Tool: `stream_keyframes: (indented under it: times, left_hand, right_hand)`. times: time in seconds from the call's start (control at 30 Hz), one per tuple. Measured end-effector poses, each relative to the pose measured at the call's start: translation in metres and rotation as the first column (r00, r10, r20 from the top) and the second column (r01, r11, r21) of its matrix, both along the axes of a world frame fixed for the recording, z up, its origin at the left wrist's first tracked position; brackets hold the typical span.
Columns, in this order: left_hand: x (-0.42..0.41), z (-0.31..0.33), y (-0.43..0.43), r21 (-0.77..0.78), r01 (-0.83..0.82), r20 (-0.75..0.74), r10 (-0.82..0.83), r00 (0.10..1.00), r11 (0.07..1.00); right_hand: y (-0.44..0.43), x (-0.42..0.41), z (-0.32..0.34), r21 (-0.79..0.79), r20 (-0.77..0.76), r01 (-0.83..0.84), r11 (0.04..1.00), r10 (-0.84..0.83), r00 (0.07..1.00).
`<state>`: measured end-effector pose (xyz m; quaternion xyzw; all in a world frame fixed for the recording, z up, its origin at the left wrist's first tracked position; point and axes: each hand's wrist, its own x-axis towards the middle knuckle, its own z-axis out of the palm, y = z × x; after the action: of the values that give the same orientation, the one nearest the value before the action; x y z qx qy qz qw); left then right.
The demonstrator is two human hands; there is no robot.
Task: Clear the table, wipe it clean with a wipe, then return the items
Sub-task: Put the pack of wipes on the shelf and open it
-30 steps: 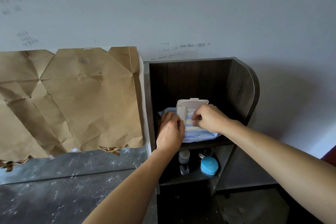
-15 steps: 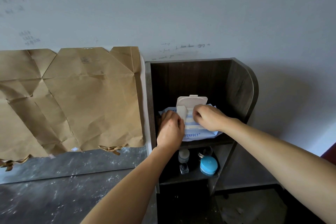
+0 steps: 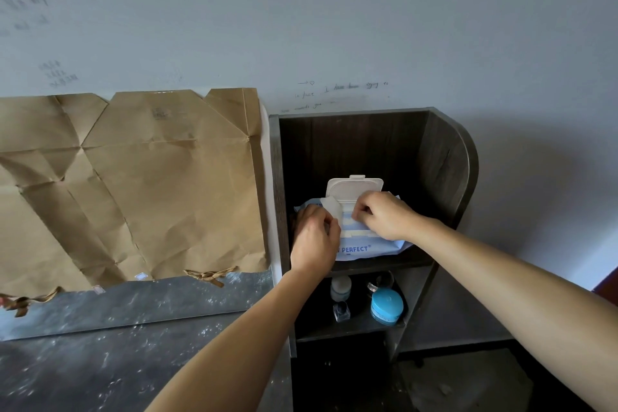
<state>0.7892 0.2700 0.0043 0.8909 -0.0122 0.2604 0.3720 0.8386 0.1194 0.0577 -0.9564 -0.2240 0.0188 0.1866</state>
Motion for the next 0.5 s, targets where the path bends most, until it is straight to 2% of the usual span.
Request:
stream_keyframes:
  times: [0.1, 0.17, 0.33, 0.4, 0.5]
  left_hand:
    - [0.001, 0.001, 0.001, -0.029, -0.010, -0.008, 0.010, 1.000, 1.000]
    - [0.001, 0.001, 0.000, -0.042, -0.012, -0.004, 0.012, 1.000, 0.999]
    - [0.001, 0.001, 0.000, -0.047, -0.017, 0.000, 0.017, 1.000, 0.999]
    - [0.001, 0.000, 0.000, -0.040, -0.025, -0.003, 0.024, 1.000, 0.999]
    - [0.001, -0.002, 0.000, -0.031, -0.025, 0.009, 0.025, 1.000, 0.999]
  right_hand:
    - [0.002, 0.004, 0.004, 0.046, -0.076, 0.030, 0.998, -0.026, 0.997]
    - [0.002, 0.009, 0.005, 0.160, -0.164, 0.087, 0.983, -0.061, 0.985]
    - [-0.004, 0.020, 0.002, 0.518, -0.348, 0.281, 0.808, -0.101, 0.932]
    - [-0.004, 0.019, 0.001, 0.553, -0.317, 0.283, 0.784, -0.116, 0.941]
    - [-0.006, 0.015, -0.002, 0.482, -0.176, 0.148, 0.863, -0.070, 0.982]
